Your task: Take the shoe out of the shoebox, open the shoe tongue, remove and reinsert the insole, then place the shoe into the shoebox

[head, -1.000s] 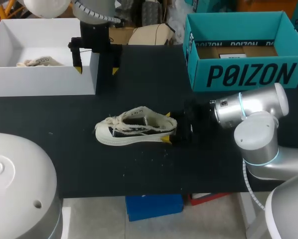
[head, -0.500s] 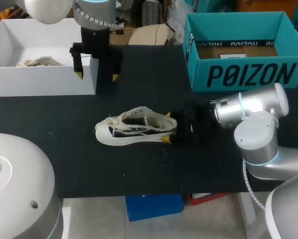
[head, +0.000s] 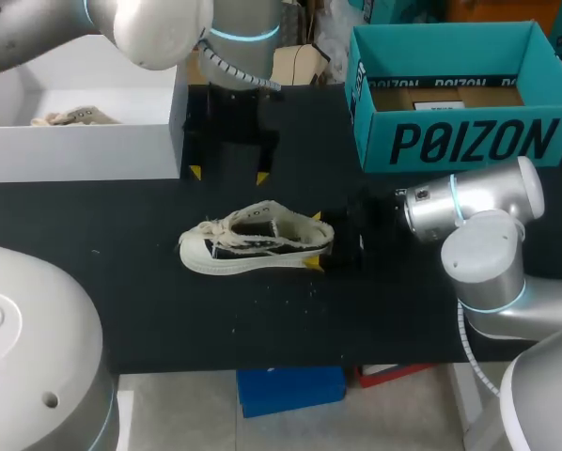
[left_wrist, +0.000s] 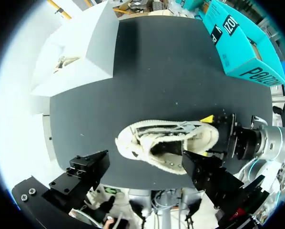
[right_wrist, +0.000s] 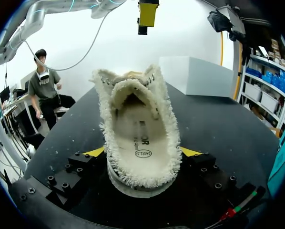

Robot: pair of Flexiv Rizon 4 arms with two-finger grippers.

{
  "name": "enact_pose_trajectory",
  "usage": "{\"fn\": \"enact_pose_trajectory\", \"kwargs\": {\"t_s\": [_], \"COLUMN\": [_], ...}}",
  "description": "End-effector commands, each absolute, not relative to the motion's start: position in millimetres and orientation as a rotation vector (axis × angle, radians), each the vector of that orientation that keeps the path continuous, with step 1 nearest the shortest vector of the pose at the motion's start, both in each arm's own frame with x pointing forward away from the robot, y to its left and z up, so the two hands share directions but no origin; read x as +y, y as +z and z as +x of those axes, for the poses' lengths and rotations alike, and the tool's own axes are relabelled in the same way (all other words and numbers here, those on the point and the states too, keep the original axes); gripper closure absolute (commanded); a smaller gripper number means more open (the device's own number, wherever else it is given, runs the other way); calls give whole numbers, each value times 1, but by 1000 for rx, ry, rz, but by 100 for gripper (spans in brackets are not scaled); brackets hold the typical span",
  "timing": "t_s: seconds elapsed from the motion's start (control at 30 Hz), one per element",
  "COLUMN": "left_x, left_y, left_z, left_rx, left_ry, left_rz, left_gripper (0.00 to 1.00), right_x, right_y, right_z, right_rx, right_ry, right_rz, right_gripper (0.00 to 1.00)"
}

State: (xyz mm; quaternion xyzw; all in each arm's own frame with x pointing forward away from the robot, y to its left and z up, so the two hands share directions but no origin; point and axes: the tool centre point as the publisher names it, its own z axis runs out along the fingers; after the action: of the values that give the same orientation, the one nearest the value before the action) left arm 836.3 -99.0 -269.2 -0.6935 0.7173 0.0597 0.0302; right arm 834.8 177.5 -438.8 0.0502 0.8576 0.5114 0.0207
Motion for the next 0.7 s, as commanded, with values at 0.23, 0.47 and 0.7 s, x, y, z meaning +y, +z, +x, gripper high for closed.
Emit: {"fn": "enact_pose_trajectory", "kwargs": {"t_s": [0.23, 0.47, 0.7], "left_x": [-141, -153, -159], "left_y": [-303, -327, -347], "left_z": [822, 817, 814], "left_rx": [2264, 2285, 2234], "left_ry": [322, 421, 520], "left_rz": [-2062, -2026, -1983], "left_gripper": [0, 0, 0], "right_x": [180, 180, 180], "right_y": [-442, -442, -442], "right_z": [837, 837, 837], "right_rx": [2660, 2660, 2660], "right_ry": [1581, 1581, 1581], "right_rz": [159, 159, 159], "right_gripper": [100, 100, 100]}}
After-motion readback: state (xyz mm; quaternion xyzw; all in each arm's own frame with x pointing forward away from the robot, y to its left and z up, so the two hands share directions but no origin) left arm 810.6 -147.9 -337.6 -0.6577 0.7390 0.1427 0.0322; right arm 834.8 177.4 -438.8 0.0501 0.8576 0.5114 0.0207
